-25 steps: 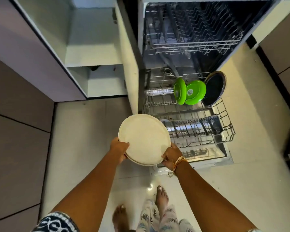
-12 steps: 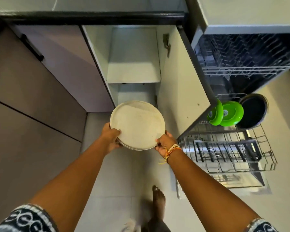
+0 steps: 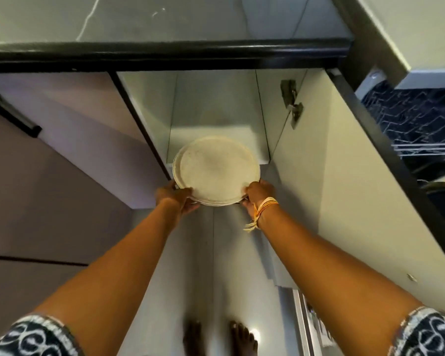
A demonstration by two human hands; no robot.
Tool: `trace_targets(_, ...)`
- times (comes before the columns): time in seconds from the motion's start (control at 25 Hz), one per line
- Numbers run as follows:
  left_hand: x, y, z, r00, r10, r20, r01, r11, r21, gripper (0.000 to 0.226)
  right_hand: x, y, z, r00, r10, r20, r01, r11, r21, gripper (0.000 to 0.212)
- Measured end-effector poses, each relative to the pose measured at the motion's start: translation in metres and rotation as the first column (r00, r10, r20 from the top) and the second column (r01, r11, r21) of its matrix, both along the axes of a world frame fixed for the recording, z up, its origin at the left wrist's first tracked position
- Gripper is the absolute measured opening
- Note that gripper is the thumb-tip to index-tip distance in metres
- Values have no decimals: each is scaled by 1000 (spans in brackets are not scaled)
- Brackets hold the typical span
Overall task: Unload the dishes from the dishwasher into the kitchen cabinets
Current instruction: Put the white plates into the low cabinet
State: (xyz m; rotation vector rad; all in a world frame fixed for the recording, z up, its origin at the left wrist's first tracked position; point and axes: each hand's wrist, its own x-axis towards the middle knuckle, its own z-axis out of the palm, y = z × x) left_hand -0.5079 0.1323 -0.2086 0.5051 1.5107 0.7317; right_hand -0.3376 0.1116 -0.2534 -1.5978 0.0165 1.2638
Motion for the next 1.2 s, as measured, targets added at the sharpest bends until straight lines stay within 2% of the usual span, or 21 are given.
trace_targets(0.2,16,102,-45,999,-33,30,30,994,107,56,27,101,-35,999,-32,-7,32,990,134,39)
trace_targets(0.36,34,171,-82,1000,-1,28,-5,975,221,46,49,167,-59,1000,-19,-21,23,977,213,20)
trace_targets(0.44,41,195,-101,1000,9,-4,-7,958,288,34,60,191,-67,999,46,20,-50,969,241,10)
trace_targets(0.6,44,247,-141,997,-45,-59,68,881,468,16,79,233,-79,933,245,262,-300,934,193,7)
trace_targets(0.68,43,277,-159,993,-102,-55,115,829,547,7,89,251,-82,916,279,288,-346,913,216,2)
trace_targets(0.84,52,321,-169,939,-96,-331,284,761,584,31,103,294,-94,890,251,382,-348,914,210,9)
trace_targets(0.88,57,330,-169,897,-65,-438,331,755,566,35,105,305,-98,871,229,434,-346,914,213,11)
trace_targets(0.96,65,345,-167,742,-12,-670,461,735,497,39,109,326,-105,835,176,521,-333,916,225,13)
trace_targets(1.0,68,352,-167,679,15,-734,503,718,480,41,111,333,-106,808,139,573,-315,923,220,15)
trace_targets(1.04,69,355,-165,655,35,-755,521,702,486,42,113,339,-109,776,101,623,-297,929,219,16)
trace_targets(1.12,69,357,-165,667,56,-743,521,677,520,39,113,343,-113,723,52,689,-301,921,246,19)
trace_targets(1.16,69,356,-166,663,72,-745,519,672,527,35,112,344,-115,662,69,746,-342,914,218,24)
trace_targets(1.2,68,350,-166,656,75,-751,517,681,519,34,111,341,-115,547,126,828,-397,910,123,28)
